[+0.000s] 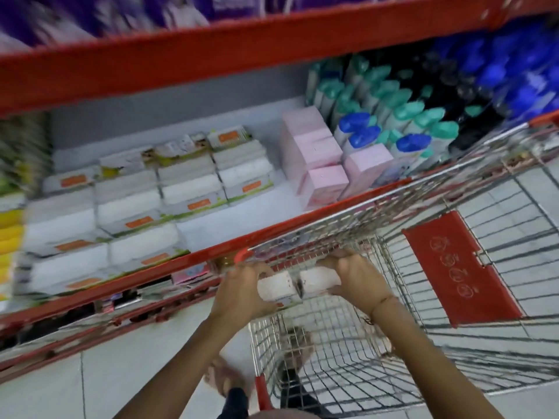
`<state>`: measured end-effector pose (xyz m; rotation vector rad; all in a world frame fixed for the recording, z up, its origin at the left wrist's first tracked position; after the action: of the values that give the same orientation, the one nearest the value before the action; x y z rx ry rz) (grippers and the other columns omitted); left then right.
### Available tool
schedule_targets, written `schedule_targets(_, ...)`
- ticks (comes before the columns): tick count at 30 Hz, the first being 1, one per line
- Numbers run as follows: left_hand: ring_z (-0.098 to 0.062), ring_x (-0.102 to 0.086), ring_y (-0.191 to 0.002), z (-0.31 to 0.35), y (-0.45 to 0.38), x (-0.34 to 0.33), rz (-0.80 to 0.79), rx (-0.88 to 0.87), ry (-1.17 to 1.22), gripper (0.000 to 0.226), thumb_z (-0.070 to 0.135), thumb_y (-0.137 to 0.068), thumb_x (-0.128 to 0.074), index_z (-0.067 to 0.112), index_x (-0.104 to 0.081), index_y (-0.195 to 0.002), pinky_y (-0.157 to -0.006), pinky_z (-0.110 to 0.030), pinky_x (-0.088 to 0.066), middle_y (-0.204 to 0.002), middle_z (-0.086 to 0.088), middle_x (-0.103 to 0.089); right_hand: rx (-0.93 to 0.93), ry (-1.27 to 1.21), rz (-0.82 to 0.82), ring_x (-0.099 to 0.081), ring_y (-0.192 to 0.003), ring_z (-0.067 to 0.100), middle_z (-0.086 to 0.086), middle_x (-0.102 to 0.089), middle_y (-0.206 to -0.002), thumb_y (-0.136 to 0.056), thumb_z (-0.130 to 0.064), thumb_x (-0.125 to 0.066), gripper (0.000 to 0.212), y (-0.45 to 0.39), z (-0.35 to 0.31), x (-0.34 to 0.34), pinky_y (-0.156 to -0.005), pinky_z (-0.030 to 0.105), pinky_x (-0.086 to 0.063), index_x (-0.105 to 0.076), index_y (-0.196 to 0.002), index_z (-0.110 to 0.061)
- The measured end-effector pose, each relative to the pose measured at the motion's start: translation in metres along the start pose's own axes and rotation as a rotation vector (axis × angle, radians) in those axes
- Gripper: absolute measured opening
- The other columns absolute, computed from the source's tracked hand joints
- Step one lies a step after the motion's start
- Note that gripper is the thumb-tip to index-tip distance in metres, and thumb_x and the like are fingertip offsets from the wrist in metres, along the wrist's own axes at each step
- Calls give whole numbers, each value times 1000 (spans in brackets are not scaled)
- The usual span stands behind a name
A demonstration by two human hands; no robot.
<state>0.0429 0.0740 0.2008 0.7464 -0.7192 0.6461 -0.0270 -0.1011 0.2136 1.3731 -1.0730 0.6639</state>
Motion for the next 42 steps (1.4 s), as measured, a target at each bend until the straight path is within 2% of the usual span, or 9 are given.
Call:
schedule_targets(5, -15, -53, -105, -3, 10, 63, 154, 8, -19, 60, 39, -58, -85, 28, -62, -112, -85, -28, -44, -112, 5, -65, 60, 7, 81, -52, -120, 18, -1, -56, -130, -78, -34, -71, 59, -5, -33, 59, -99, 31, -46, -50, -132, -29)
schedule_targets(9, -18, -54, -107, -14, 12, 105, 259, 55, -54, 56, 34, -60, -84, 24, -63, -111, -86, -30, -45, -113, 1, -66, 118, -39, 207, -56, -116, 22, 2, -59, -128, -73, -24, -76, 59, -20, -59, 101, -96, 33, -48, -55, -128, -25)
schedule_targets(13, -21, -56, -109, -22, -4, 132, 315, 77, -59, 62, 28, -57, -87, 20, -63, -114, -91, -32, -48, -117, -2, -67, 162, -19, 261, -55, -116, 24, 5, -59, -125, -73, -20, -77, 61, -46, -80, 126, -97, 35, -48, -54, -129, -22)
schedule_targets(18, -22, -56, -113, -23, -35, 144, 301, 96, -139, 68, 32, -61, -86, 19, -59, -122, -94, -33, -48, -122, -3, -65, 176, -14, 282, -57, -113, 26, 7, -60, -122, -71, -18, -79, 61, -78, -87, 133, -96, 36, -50, -57, -127, -24)
schedule_targets(28, -20, -60, -110, -35, -56, 126, 230, 127, -210, 68, 33, -64, -84, 18, -56, -124, -92, -29, -50, -120, -2, -65, 143, 19, 166, -58, -115, 26, 6, -60, -128, -71, -15, -79, 63, -110, -80, 104, -101, 39, -48, -56, -129, -22)
schedule_targets(31, -19, -60, -111, -40, -57, 121, 227, 121, -221, 69, 34, -65, -83, 19, -55, -126, -95, -29, -49, -123, -1, -64, 124, 19, 138, -59, -114, 25, 7, -60, -128, -71, -16, -80, 63, -113, -80, 97, -103, 41, -46, -56, -129, -22)
schedule_targets(37, -22, -52, -121, -43, -48, 117, 235, 42, -136, 68, 27, -68, -82, 17, -53, -129, -105, -32, -43, -132, -5, -57, 150, 31, 163, -55, -118, 25, 9, -57, -131, -75, -10, -74, 67, -105, -88, 98, -103, 36, -47, -48, -135, -21)
schedule_targets(40, -20, -49, -121, -46, -23, 127, 374, -28, 40, 56, 24, -74, -77, 19, -57, -126, -106, -32, -41, -128, -2, -57, 142, -146, 289, -56, -118, 24, 8, -59, -130, -77, -14, -72, 55, -89, -100, 103, -101, 33, -48, -54, -129, -16)
schedule_targets(42, -17, -56, -109, -57, 1, 133, 508, -40, 131, 40, 25, -79, -73, 17, -63, -117, -98, -30, -47, -116, -2, -62, 101, -403, 371, -64, -103, 20, 6, -68, -115, -80, -21, -71, 38, -77, -111, 98, -92, 29, -52, -64, -117, -14)
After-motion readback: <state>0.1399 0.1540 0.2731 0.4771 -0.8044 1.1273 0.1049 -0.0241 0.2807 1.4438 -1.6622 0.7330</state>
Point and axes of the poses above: each hand's wrist, its own y-axis away from the middle knuckle, its own x-axis out of the back of the hand, z = x × y, the point moved 7 cm from there along -y, towards the middle knuckle
